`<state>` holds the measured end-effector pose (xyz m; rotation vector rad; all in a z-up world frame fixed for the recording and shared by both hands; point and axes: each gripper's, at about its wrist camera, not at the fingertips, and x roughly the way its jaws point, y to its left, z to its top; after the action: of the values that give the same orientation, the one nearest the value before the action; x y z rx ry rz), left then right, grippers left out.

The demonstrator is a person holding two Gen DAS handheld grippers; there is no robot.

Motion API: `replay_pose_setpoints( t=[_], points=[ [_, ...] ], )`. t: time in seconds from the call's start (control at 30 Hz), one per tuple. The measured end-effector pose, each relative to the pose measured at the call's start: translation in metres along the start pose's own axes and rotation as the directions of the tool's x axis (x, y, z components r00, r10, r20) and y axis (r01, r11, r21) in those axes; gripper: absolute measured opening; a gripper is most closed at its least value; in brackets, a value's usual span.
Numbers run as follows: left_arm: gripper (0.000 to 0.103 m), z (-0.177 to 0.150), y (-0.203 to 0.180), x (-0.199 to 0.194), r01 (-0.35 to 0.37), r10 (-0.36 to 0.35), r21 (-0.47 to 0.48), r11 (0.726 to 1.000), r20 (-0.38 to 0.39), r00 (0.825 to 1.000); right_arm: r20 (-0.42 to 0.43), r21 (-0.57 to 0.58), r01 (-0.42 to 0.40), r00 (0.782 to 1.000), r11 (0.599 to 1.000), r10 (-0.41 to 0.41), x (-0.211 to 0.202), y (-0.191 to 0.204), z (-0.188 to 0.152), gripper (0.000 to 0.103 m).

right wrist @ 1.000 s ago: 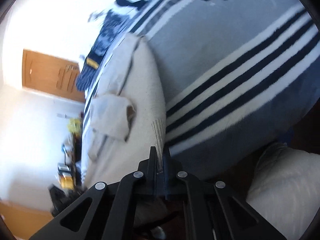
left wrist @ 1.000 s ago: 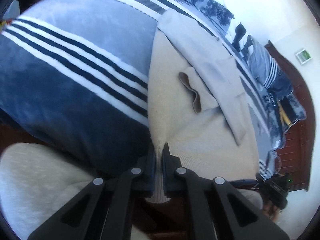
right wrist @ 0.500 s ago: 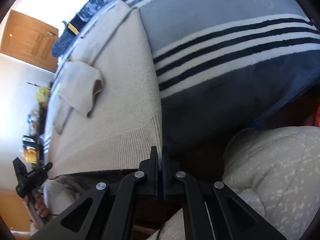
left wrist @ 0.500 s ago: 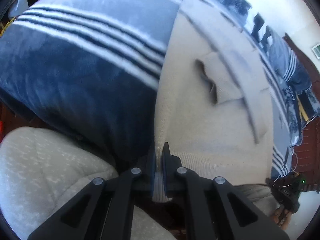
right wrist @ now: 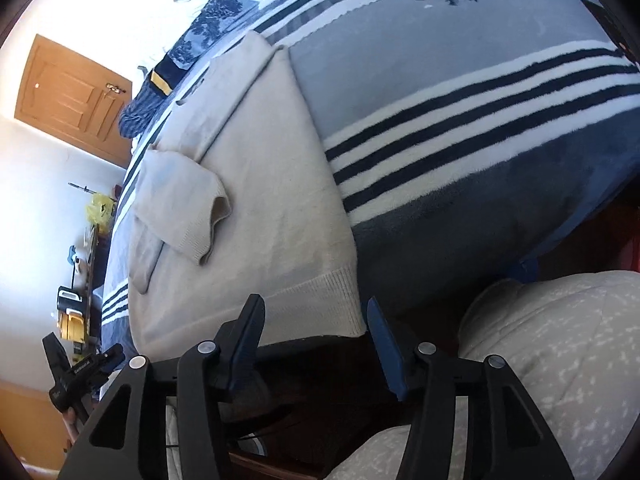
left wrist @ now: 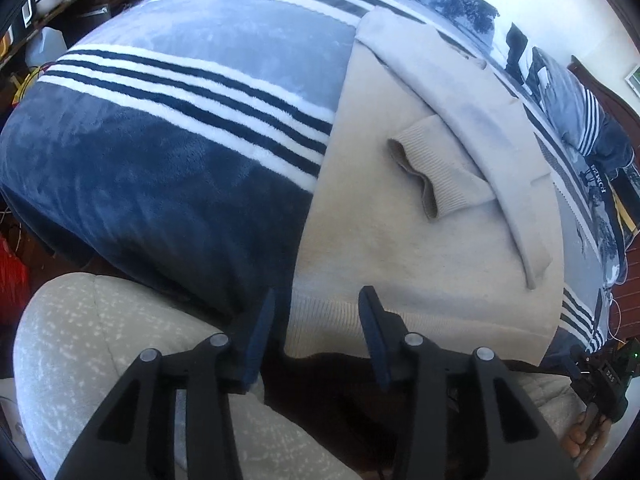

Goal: Fold small clothes

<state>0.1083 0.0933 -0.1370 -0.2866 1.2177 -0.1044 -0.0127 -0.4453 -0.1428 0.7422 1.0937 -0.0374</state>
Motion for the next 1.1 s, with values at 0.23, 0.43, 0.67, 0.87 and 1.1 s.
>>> replay_pose_setpoints(
  t=[0.23,0.43,0.67,0.87,1.1],
  points=[
    [0.042,0.016,-0.009,0.031,-0.038,0.039,0.025,0.999,-0.041,0.998,-0.012,-0.044,0.065,0.998,0.997,-0.066,0.029,0.009,0.016,0.055],
    [0.006,0.016,-0.013,0.040,-0.029,0.032,0.055,0.998,-0.058,0.998,-0.081,-0.057,0.087,0.992,0.995,-0.092,0.053,0.006,0.019,0.009],
    [0.006,0.009,-0.008,0.024,-0.034,0.035,0.039,0.999,-0.016,0.999,-0.053,-0.076,0.159,0.985,0.984,-0.163,0.043,0.008,0.010,0.002],
    [0.019,0.009,-0.009,0.026,-0.056,0.058,0.036,0.998,-0.037,0.998,-0.038,-0.026,0.147,0.988,0.989,-0.148,0.042,0.000,0.014,0.028],
    [0.032,0.006,-0.011,0.028,-0.068,0.069,0.034,0.997,-0.035,0.997,-0.009,0.025,0.111,0.994,0.994,-0.111,0.038,-0.008,0.020,0.051]
  ],
)
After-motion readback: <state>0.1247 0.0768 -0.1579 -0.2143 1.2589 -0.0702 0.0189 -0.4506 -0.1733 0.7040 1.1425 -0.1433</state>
